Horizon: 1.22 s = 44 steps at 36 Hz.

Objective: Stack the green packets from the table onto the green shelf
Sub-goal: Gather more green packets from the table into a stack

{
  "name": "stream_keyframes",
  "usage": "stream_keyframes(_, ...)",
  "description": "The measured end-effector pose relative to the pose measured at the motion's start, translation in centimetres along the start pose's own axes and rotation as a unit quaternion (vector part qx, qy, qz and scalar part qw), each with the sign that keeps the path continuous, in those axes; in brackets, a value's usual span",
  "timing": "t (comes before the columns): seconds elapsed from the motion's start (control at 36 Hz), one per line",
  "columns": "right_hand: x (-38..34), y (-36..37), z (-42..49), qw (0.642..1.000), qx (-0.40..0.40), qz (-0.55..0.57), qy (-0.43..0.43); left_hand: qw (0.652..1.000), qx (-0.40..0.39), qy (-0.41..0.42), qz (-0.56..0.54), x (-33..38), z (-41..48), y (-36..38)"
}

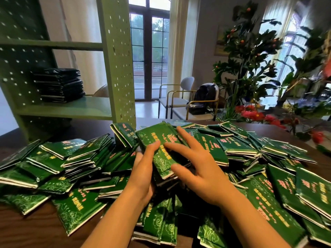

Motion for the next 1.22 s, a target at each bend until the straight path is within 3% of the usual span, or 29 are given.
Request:
stream_keyframes(0.11,0.4,-0.7,0.6,0.998,0.058,0.018,0.036,0.999,0.025,0.031,0.008,0.0,-0.1,0.0)
stream_keyframes(0.42,-0.1,-1.8,2.3,0.997,-0.053,-0.012,0.059,0.999,0.048,0.004,0.016,0.2,0.2,0.5)
stream_keyframes(0.56,-0.3,-3.4,1.5,0.995,-0.049,0.011,0.088,0.998,0.04,0.002,0.05,1.6,-0.9,1.8)
stream_keyframes(0.67,-0.6,-3.7,0.1,0.983,-0.031,0.103,0.148,0.998,0.017,0.0,0.056,2.1,-2.4,2.5)
stream_keyframes(0.78,-2.7,-2.7,-1.7,0.966,-0.021,0.204,0.155,0.994,-0.014,0.056,0.093,2.6,-4.7,2.6)
stream_keyframes(0.92,-5.1,-0.3,-4.4,0.972,0.01,0.186,0.145,0.974,-0.07,0.125,0.175,2.6,-7.4,0.4)
stream_keyframes(1.11,-8.0,4.3,-6.4,0.96,0.072,0.242,0.117,0.939,-0.043,0.181,0.291,4.0,-10.9,-4.0)
stream_keyframes(1.22,-9.5,6.6,-7.1,0.959,0.081,0.247,0.115,0.933,-0.047,0.19,0.302,4.5,-12.4,-6.0)
Point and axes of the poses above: each hand's wrist, its own z-axis towards the middle knuckle, its own y-axis out of the palm, x = y × z, the point moved 7 cm from there along z, towards the middle knuckle, and after that the axes turned 4 degrees about -y, right-handed, at the moved point
